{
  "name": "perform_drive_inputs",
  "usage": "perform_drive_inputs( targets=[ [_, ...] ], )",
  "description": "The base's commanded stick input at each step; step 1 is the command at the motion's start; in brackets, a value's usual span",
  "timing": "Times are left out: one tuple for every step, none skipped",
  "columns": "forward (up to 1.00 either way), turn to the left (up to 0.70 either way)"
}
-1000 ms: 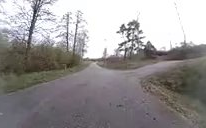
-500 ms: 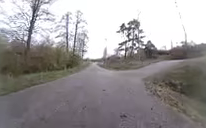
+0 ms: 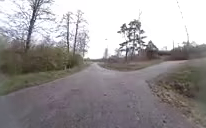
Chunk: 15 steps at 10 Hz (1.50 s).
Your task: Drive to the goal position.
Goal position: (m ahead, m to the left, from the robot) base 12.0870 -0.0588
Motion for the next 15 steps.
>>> perform_drive_inputs(
  targets=[
    [0.7, 0.0],
    [0.7, 0.0],
    [0.7, 0.0],
    [0.7, 0.0],
    [0.7, 0.0],
    [0.7, 0.0],
    [0.7, 0.0],
    [0.7, 0.0],
    [0.7, 0.0],
    [0.7, 0.0],
    [0.7, 0.0],
    [0.7, 0.0],
    [0.7, 0.0],
    [0.7, 0.0],
    [0.7, 0.0]
  ],
)
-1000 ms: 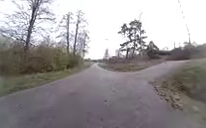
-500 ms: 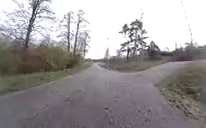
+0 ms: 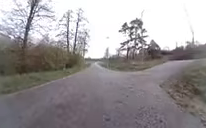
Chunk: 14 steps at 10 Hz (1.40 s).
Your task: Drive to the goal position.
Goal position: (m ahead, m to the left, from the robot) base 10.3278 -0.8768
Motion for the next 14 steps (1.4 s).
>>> perform_drive_inputs(
  targets=[
    [0.7, 0.0],
    [0.7, 0.0],
    [0.7, 0.0],
    [0.7, 0.0],
    [0.7, 0.0],
    [0.7, 0.0],
    [0.7, 0.0],
    [0.7, 0.0],
    [0.7, 0.0],
    [0.7, 0.0],
    [0.7, 0.0],
    [0.7, 0.0],
    [0.7, 0.0],
    [0.7, 0.0]
  ],
)
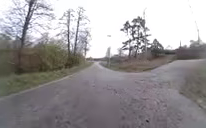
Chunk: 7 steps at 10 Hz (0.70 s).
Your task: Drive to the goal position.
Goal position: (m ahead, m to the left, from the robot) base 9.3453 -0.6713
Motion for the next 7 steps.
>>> perform_drive_inputs(
  targets=[
    [0.7, 0.0],
    [0.7, 0.0],
    [0.7, 0.0],
    [0.7, 0.0],
    [0.7, 0.0],
    [0.7, 0.0],
    [0.7, 0.0]
  ],
)
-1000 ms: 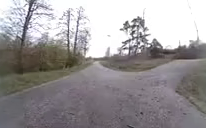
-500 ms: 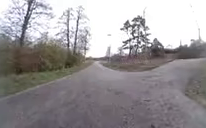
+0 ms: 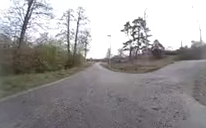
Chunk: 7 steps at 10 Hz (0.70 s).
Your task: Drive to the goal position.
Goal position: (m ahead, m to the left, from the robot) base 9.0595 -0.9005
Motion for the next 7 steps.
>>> perform_drive_inputs(
  targets=[
    [0.7, 0.0],
    [0.7, 0.0],
    [0.7, 0.0],
    [0.7, 0.0],
    [0.7, 0.0],
    [0.7, 0.0],
    [0.7, 0.0]
  ],
)
